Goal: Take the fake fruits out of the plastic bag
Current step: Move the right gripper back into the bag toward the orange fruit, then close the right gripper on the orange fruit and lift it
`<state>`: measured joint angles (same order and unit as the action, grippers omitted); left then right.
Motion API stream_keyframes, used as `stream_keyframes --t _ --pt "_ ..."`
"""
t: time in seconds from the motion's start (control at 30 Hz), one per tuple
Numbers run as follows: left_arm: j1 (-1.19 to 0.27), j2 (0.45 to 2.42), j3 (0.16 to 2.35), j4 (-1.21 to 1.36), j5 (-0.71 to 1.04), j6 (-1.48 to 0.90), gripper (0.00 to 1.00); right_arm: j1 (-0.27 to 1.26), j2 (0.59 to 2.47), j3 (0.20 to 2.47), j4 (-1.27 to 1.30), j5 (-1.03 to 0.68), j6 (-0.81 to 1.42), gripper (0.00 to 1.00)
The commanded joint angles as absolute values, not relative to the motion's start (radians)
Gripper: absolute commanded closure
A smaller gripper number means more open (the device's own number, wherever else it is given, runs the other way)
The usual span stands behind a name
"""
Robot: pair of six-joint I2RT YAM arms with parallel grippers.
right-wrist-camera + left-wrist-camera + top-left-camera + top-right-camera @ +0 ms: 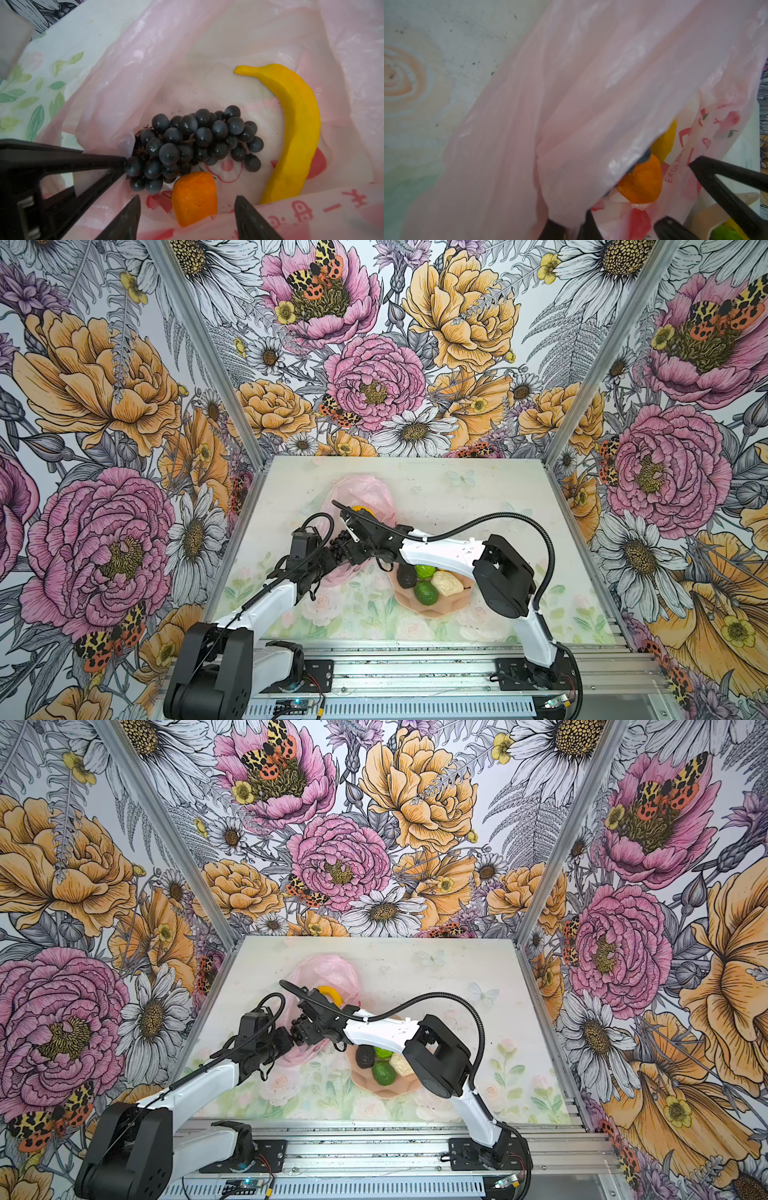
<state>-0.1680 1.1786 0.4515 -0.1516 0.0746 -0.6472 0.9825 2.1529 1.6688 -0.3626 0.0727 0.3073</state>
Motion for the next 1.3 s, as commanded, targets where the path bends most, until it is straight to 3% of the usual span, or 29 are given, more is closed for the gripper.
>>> stream_keyframes --t 0.0,0.4,0.93,1.27 --pt "-0.179 1.2 0.443 -0.081 0.12 -0.614 0.9 0.979 2.156 1.642 -0.361 0.048 0.338 0.25" --pt "-0.181 1.211 0.431 -0.038 0.116 -0.607 0.91 0.943 2.123 1.554 -0.361 -0.004 0.378 0.31" --pt "-0.181 1.206 0.43 -0.038 0.109 -0.605 0.92 0.918 2.187 1.689 -0.362 -0.025 0.391 0.3" --pt "-0.182 1.21 0.431 -0.038 0.106 -0.602 0.92 0.913 2.226 1.702 -0.363 -0.025 0.393 0.38"
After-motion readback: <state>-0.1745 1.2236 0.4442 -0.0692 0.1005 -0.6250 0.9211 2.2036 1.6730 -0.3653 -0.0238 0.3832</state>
